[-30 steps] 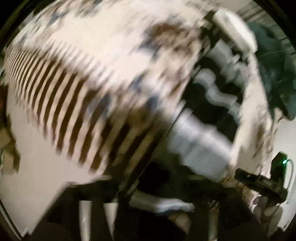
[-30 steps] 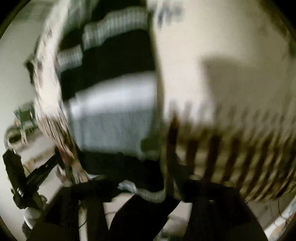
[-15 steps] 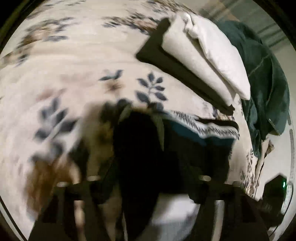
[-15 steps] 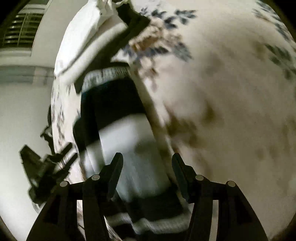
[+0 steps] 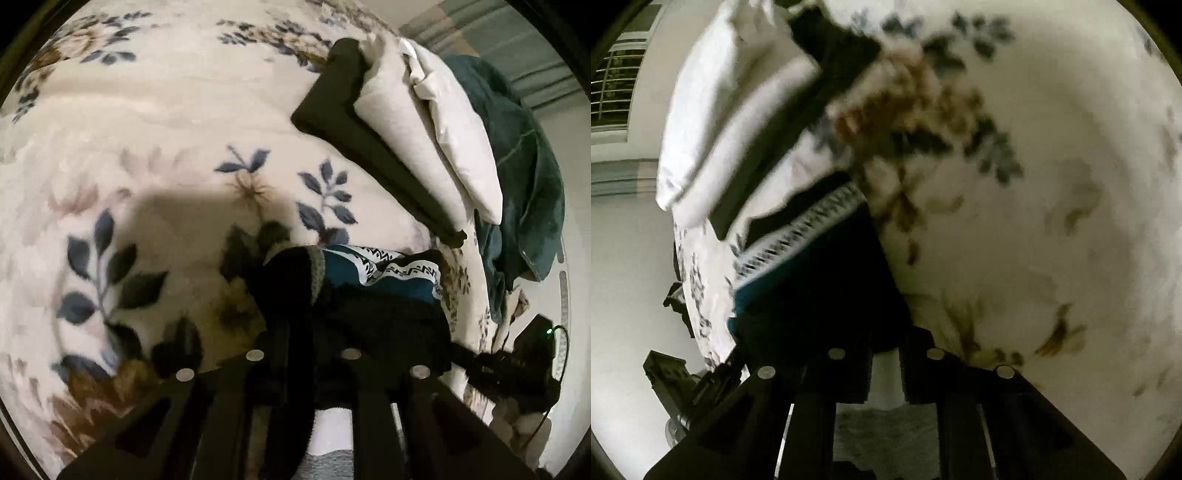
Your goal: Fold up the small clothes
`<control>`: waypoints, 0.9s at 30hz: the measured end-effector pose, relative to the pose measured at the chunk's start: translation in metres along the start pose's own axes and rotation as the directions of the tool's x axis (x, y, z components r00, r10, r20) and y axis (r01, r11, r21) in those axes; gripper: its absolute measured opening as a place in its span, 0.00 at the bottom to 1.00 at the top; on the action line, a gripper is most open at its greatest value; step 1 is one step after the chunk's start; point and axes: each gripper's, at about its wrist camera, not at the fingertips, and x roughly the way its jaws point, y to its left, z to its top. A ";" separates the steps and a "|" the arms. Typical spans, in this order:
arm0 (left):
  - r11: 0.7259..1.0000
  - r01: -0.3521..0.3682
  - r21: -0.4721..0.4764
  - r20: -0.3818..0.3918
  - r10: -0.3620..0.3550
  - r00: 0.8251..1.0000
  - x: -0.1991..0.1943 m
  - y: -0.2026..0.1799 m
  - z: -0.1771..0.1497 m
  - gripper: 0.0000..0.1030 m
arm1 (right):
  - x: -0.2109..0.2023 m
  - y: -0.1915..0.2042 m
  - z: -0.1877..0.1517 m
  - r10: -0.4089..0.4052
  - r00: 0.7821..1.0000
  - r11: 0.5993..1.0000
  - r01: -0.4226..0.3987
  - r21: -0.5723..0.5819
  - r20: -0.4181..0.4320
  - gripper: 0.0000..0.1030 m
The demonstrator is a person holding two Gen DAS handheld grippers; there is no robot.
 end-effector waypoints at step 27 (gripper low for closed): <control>0.998 0.050 0.028 -0.052 -0.048 0.998 -0.003 -0.009 -0.055 0.29 | 0.022 -0.023 -0.034 0.012 0.978 0.999 -0.021 -0.044 -0.207 0.49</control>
